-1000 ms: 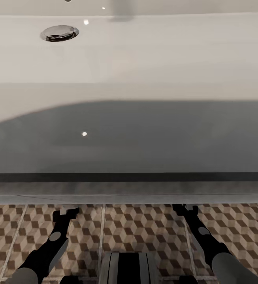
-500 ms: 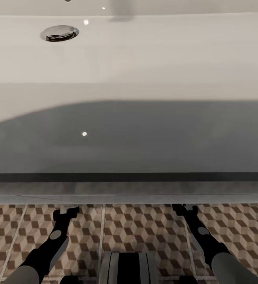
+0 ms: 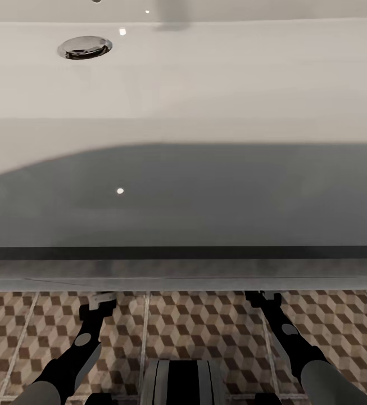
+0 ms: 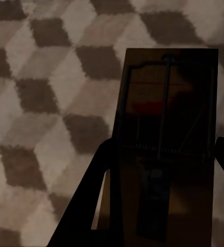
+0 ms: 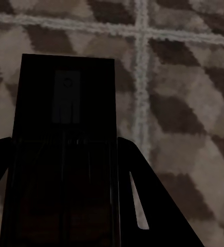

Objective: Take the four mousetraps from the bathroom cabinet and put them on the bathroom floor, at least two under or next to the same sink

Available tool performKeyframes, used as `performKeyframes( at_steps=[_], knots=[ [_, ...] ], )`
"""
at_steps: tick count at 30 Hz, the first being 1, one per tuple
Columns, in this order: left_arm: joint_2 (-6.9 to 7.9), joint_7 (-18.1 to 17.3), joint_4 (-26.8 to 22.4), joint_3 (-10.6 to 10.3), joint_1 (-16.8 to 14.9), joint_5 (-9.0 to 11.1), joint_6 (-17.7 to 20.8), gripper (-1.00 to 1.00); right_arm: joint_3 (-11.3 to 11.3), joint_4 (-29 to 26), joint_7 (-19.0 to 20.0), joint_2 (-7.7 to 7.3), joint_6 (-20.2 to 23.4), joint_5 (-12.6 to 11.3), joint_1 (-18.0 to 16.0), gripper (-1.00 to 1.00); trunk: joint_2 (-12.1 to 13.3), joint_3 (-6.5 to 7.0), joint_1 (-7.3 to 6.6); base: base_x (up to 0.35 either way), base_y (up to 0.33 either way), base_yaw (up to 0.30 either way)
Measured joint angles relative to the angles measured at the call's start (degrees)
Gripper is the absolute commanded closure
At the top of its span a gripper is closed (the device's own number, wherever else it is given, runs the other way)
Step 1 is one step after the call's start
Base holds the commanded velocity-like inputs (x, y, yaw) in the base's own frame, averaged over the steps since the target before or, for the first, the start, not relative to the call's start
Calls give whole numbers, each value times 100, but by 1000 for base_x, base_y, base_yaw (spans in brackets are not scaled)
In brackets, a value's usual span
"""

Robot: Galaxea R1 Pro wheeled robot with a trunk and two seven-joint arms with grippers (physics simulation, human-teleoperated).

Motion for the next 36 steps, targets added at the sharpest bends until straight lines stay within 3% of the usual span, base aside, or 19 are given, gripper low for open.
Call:
performKeyframes(
  at_steps=[6, 32, 36],
  knots=[
    [-15, 3, 4, 9, 0, -3, -269, 100, 7, -7, -1, 0, -6, 6, 0, 100, 0, 0, 0, 0, 0, 0],
    [-216, 99, -83, 11, 0, -31, -375, 100, 9, -18, 7, 0, -10, 8, 0, 100, 0, 0, 0, 0, 0, 0],
    [-194, 113, -120, 10, 0, -50, -388, 100, 9, -18, 7, 0, -10, 8, 0, 100, 0, 0, 0, 0, 0, 0]
  ],
)
